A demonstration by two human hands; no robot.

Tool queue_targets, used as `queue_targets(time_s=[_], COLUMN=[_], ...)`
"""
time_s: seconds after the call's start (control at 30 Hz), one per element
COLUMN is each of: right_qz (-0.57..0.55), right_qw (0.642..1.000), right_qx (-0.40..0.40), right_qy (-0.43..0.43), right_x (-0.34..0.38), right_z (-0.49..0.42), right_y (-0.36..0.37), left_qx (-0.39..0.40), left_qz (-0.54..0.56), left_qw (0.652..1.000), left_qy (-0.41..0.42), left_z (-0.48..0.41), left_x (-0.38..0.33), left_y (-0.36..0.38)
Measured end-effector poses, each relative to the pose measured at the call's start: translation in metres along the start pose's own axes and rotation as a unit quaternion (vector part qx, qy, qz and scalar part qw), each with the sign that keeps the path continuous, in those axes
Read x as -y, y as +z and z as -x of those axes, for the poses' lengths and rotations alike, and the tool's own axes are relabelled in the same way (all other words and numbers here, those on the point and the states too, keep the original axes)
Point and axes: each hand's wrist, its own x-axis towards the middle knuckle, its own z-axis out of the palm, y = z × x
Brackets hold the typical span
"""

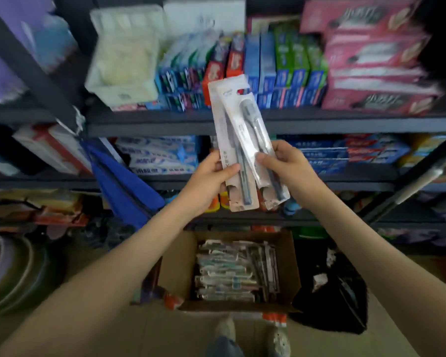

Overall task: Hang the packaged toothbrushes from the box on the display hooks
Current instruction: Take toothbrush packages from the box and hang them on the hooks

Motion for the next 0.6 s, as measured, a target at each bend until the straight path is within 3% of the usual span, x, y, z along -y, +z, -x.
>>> queue_targets(time_s=[0.33,0.6], right_qz=[-0.065,0.053], right_qw=[0.983,0.939], right_qx=[-0.14,-0.248], right_qy=[-0.098,-0.234], right_x=[0.122,0.195], right_z=[-0.03,-0.039], right_y=[-0.001,-0.053], left_qx=[0.041,0.031], left_qz=[-0.047,-0.048], left_qw=[0.988,0.973], left_qy=[0.143,0.222], left_z=[-0.031,-0.048], left_x=[-0.134,-0.213], left_y=[-0.017,0.016])
